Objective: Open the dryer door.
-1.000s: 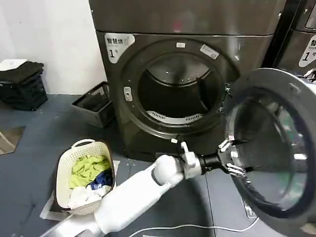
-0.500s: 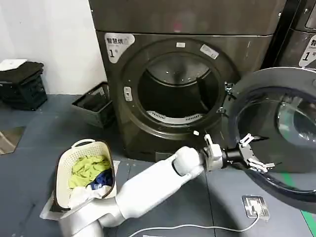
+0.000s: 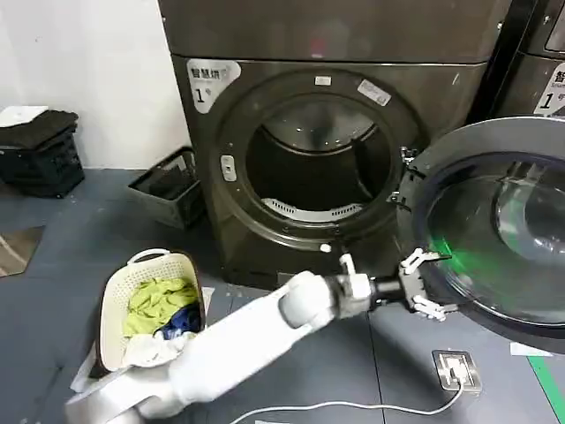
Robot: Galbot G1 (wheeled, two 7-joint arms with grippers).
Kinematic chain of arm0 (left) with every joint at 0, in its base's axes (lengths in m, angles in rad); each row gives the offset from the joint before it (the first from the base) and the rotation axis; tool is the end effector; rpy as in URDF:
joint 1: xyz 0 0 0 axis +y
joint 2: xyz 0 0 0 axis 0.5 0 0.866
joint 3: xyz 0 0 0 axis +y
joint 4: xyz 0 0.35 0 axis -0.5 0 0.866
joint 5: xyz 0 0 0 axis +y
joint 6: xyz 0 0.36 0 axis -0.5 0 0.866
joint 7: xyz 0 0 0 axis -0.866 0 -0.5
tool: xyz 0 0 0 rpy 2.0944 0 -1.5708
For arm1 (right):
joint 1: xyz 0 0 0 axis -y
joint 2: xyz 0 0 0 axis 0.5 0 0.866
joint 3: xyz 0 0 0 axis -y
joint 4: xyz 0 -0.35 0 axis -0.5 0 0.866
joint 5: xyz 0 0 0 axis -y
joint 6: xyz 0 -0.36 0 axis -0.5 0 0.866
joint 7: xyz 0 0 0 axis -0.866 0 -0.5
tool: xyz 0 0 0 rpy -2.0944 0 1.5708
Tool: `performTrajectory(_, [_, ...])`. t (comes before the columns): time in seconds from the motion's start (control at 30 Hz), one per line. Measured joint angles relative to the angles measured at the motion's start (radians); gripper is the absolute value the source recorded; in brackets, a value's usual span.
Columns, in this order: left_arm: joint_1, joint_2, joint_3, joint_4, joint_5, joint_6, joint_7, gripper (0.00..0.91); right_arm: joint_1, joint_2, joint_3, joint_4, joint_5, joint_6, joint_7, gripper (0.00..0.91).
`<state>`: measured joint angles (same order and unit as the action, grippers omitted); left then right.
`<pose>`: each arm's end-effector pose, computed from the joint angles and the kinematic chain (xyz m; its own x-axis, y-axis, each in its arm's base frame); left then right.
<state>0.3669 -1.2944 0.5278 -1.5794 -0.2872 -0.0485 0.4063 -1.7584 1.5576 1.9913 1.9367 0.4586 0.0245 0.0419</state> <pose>0.4025 -0.2060 -0.2133 -0.1756 0.9845 -0.0002 0.8792 0.1569 0.4499 -0.1153 -0.3373 -0.1868 -0.2795 0.9267 -0.2513 0.9435 0.2166 -0.2506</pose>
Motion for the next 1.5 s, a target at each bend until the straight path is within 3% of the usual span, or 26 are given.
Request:
performTrajectory(0.3, [0.042, 0.304, -0.003, -0.223, 0.082, -0.041, 0.019, 0.907, 0.007, -0.043, -0.006, -0.063, -0.012, -0.005, -0.004, 0.907])
performTrajectory(0.53, [0.078, 0.558, -0.025, -0.335, 0.236, -0.140, 0.041, 0.907, 0.022, -0.080, -0.024, -0.100, -0.022, -0.012, -0.030, 0.907])
performTrajectory(0.8, [0.188, 0.812, -0.151, -0.332, 0.664, -0.406, 0.093, 0.907, 0.044, -0.118, -0.056, -0.127, -0.028, -0.018, -0.043, 0.907])
performTrajectory(1.07, [0.463, 1.028, -0.485, -0.356, 1.080, -0.641, 0.090, 0.907, 0.054, -0.138, -0.089, -0.138, -0.021, -0.034, -0.058, 0.907])
performTrajectory(1.2, [0.523, 1.099, -0.582, -0.343, 1.261, -0.757, 0.059, 0.907, 0.062, -0.140, -0.095, -0.147, -0.019, -0.049, -0.058, 0.907])
performTrajectory(1.37, [0.532, 1.130, -0.622, -0.350, 1.458, -0.778, 0.013, 0.907, 0.063, -0.136, -0.099, -0.150, -0.016, -0.043, -0.059, 0.907])
performTrajectory(1.5, [0.530, 1.146, -0.635, -0.353, 1.527, -0.778, 0.011, 0.907, 0.062, -0.136, -0.098, -0.150, -0.014, -0.040, -0.060, 0.907])
